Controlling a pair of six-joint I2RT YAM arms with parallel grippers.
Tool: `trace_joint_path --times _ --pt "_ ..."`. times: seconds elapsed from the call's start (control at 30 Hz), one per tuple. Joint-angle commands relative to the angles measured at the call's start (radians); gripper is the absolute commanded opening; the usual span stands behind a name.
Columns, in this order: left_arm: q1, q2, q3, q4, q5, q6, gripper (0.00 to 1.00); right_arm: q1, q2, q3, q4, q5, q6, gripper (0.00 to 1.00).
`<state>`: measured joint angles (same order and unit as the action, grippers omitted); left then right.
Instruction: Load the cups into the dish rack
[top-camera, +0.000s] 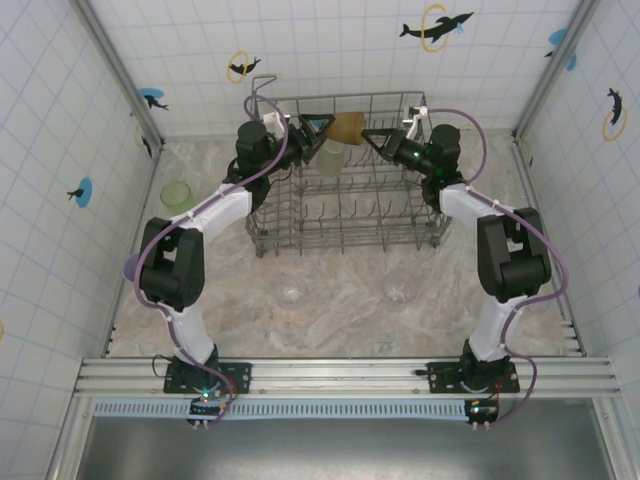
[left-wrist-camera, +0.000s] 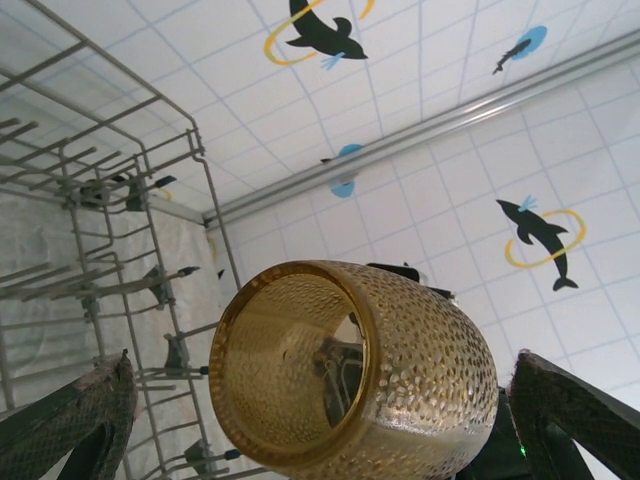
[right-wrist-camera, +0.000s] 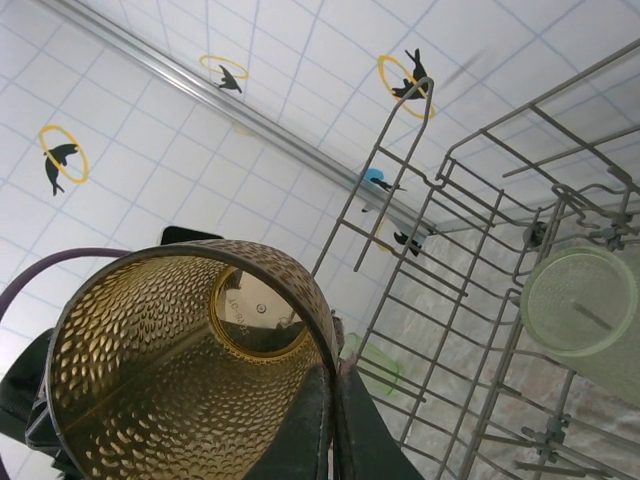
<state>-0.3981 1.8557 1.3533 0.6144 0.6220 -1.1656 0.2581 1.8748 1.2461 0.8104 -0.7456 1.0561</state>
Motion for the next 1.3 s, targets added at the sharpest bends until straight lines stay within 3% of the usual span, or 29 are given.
trace_joint_path --times 0.0,0.43,0.7,0.83,0.93,0.97,1.07,1.1,1.27 --pt "0.005 0.03 0.011 0.099 0.057 -0.045 0.98 0.009 0.015 -0.001 0.104 -0.033 0.033 0.0" --pt "0.005 0.061 -0.003 0.235 0.072 -0.113 0.97 0.023 0.065 0.045 0.139 -0.071 0.072 0.0" --pt "0.005 0.078 -0.011 0.327 0.101 -0.163 0.85 0.035 0.099 0.077 0.149 -0.072 0.093 0.0" --pt "0.005 0.088 -0.006 0.365 0.121 -0.187 0.72 0.038 0.112 0.1 0.144 -0.072 0.099 0.0" --pt "0.005 0.084 -0.012 0.39 0.13 -0.194 0.55 0.041 0.12 0.111 0.138 -0.07 0.102 0.0" --pt "0.005 0.082 -0.015 0.396 0.132 -0.192 0.45 0.042 0.122 0.114 0.136 -0.071 0.103 0.0" --pt "0.005 0.08 -0.02 0.394 0.132 -0.176 0.04 0.042 0.12 0.114 0.127 -0.074 0.099 0.06" --pt "0.005 0.082 -0.02 0.391 0.131 -0.173 0.0 0.041 0.117 0.113 0.123 -0.073 0.095 0.08" --pt "0.005 0.099 -0.019 0.436 0.141 -0.203 0.0 0.041 0.109 0.111 0.107 -0.07 0.085 0.21"
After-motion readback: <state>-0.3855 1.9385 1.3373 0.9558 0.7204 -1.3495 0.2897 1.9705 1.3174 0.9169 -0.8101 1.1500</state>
